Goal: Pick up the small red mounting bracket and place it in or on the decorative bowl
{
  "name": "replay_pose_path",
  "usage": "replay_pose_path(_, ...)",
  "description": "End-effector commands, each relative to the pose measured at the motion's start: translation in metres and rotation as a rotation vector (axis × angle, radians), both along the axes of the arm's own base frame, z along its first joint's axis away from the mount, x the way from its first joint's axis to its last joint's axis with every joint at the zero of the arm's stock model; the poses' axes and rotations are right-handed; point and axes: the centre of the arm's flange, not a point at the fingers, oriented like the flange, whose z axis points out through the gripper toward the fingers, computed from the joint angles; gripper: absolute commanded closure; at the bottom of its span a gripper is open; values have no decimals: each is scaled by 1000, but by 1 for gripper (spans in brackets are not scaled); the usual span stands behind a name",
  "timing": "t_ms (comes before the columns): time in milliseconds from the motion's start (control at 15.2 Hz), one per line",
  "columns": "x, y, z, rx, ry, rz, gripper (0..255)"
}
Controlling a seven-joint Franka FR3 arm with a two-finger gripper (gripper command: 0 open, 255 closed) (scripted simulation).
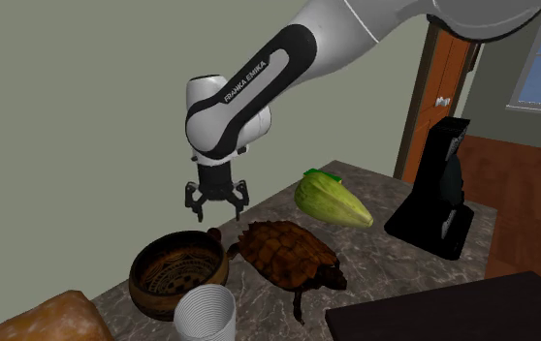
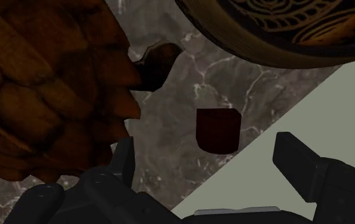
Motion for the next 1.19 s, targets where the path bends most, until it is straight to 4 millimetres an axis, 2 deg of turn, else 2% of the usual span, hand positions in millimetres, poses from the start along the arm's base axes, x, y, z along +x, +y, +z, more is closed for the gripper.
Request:
replay_pose_path(0, 11, 16, -19, -4, 2, -6, 0)
replay_pose_path(528, 9, 16, -59, -4, 2, -6, 0)
replay_pose_path(990, 9, 16, -59, -4, 2, -6, 0)
replay_pose_path(1056, 9, 16, -59, -4, 2, -6, 255)
replay_pose_path(1122, 9, 16, -59, -4, 2, -6, 255)
